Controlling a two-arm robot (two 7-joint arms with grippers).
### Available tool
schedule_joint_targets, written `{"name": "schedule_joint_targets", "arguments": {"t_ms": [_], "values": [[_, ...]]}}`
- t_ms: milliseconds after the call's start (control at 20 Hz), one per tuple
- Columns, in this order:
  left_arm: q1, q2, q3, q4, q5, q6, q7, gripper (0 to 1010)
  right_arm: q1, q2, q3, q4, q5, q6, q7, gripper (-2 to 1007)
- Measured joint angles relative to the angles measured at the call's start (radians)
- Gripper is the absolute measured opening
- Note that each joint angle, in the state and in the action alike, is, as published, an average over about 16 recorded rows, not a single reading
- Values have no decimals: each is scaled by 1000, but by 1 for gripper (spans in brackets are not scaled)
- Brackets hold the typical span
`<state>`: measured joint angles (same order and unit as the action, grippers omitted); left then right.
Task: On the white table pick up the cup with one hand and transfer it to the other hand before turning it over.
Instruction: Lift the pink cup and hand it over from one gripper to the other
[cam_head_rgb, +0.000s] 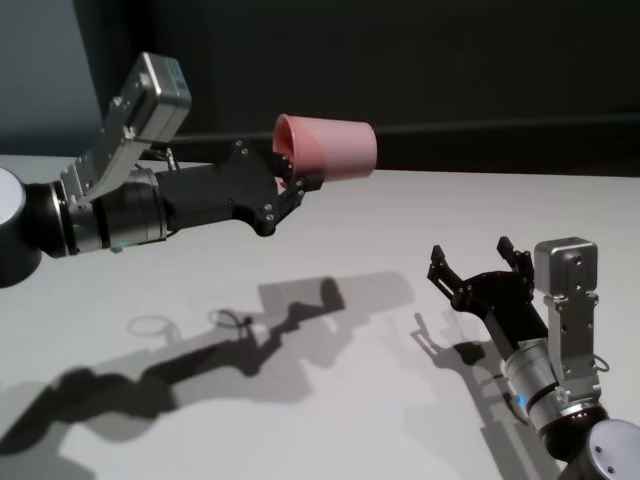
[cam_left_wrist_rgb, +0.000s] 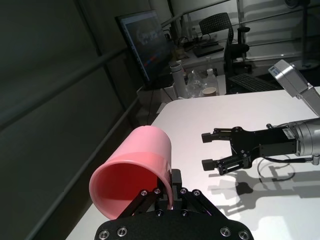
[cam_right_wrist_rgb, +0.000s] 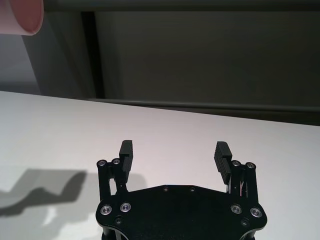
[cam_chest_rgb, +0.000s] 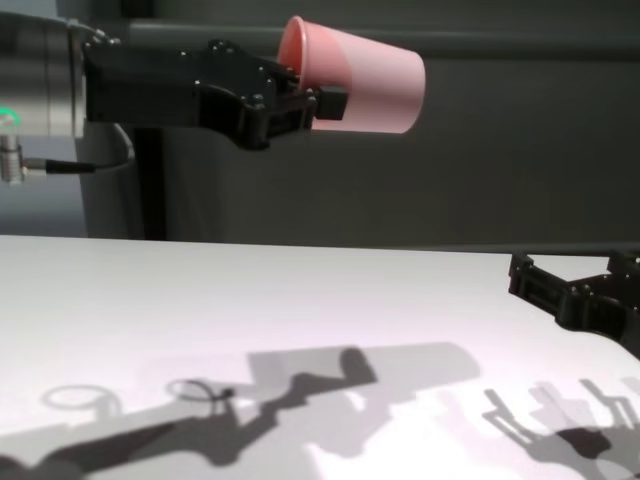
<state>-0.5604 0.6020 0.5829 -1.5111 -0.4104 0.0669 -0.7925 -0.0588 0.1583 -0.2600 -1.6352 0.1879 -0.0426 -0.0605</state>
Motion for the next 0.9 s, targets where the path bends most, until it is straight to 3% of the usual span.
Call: {"name": "schedule_joint_targets", "arguments": {"t_ms": [250,900], "values": [[14,-26,-6,35,-59,-32,-3,51,0,0,0,0,0,0,0,1002],[21,-82,11,106,-159,-85,-31,51,0,0,0,0,0,0,0,1002]]}}
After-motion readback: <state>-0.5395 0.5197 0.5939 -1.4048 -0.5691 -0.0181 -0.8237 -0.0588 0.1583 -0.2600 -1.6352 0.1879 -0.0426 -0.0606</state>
